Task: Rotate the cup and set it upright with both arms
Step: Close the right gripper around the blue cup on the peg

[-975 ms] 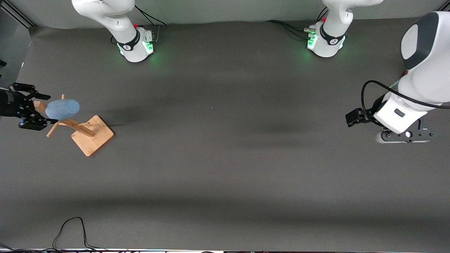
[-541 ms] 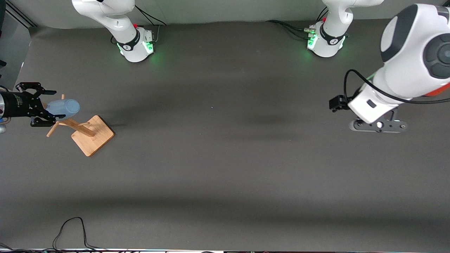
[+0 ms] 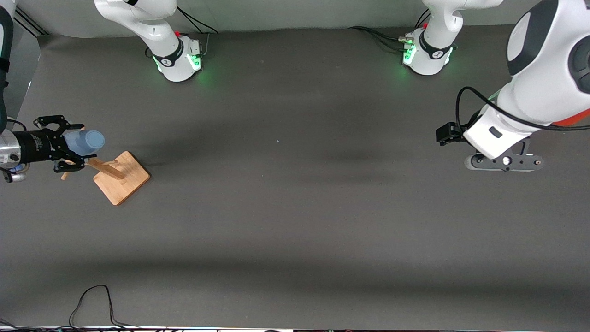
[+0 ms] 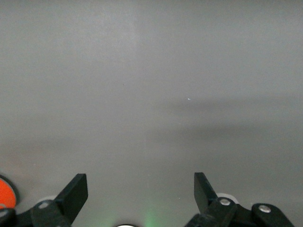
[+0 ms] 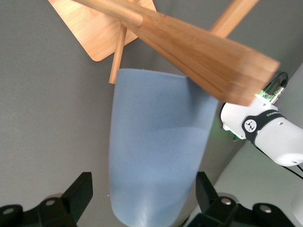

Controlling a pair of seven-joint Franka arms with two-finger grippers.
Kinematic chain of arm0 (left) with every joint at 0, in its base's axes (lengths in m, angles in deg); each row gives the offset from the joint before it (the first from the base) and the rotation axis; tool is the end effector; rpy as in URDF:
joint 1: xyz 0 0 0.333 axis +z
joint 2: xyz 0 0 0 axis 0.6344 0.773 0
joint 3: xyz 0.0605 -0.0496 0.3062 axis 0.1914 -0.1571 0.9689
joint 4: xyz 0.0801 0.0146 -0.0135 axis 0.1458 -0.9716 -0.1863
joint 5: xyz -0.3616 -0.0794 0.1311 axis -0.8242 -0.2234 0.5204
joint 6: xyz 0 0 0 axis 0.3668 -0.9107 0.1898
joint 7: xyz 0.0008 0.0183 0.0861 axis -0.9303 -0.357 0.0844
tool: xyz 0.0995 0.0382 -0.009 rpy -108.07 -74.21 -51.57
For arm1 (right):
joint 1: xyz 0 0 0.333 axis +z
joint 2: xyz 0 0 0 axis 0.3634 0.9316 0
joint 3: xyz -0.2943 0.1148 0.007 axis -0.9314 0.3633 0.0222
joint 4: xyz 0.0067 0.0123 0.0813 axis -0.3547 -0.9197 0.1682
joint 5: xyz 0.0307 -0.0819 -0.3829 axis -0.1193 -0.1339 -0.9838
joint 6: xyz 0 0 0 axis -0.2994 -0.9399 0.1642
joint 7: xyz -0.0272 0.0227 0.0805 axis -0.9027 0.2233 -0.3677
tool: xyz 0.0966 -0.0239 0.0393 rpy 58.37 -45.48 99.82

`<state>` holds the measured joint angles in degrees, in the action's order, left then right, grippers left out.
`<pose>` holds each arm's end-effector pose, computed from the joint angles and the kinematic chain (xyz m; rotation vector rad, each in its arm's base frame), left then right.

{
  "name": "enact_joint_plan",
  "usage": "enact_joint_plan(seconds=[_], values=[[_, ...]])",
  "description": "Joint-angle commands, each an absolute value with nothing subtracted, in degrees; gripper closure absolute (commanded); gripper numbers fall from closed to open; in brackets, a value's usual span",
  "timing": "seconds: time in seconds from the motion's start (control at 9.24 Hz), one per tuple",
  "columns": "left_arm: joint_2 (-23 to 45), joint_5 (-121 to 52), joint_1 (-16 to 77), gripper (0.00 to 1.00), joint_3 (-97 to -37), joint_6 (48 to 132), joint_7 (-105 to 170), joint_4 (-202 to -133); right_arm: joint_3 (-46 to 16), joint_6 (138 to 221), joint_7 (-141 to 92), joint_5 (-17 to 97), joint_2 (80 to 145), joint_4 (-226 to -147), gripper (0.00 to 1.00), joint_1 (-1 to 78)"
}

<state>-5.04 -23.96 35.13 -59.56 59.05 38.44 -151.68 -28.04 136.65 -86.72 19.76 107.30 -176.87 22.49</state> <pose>0.5766 -0.1423 0.5753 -3.1098 0.0691 0.1896 0.5702 -0.1174 0.4393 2.3564 -1.8058 -0.9515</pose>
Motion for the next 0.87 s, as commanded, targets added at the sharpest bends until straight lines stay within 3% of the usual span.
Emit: enact_joint_plan(seconds=[0.0, 0.32, 0.43, 0.76], values=[[-5.2, -23.3, 35.2, 0.00, -59.4, 58.4, 38.7, -150.2, -28.1, 135.3, -87.7, 22.3, 108.7, -176.4, 0.19, 22.2], [-4.4, -23.3, 35.2, 0.00, -59.4, 61.1, 38.9, -150.4, -28.1, 135.3, -86.6, 23.1, 109.6, -176.4, 0.70, 22.2], [-3.4, -23.8, 35.3, 0.00, -59.4, 62.7, 39.4, -150.3, -28.1, 135.3, -86.3, 23.1, 109.6, -176.3, 0.79, 22.3], [-0.7, -23.3, 36.7, 0.00, -59.4, 64.6, 38.8, -150.8, -28.0, 134.4, -86.8, 23.1, 109.0, -173.8, 0.85, 22.6]])
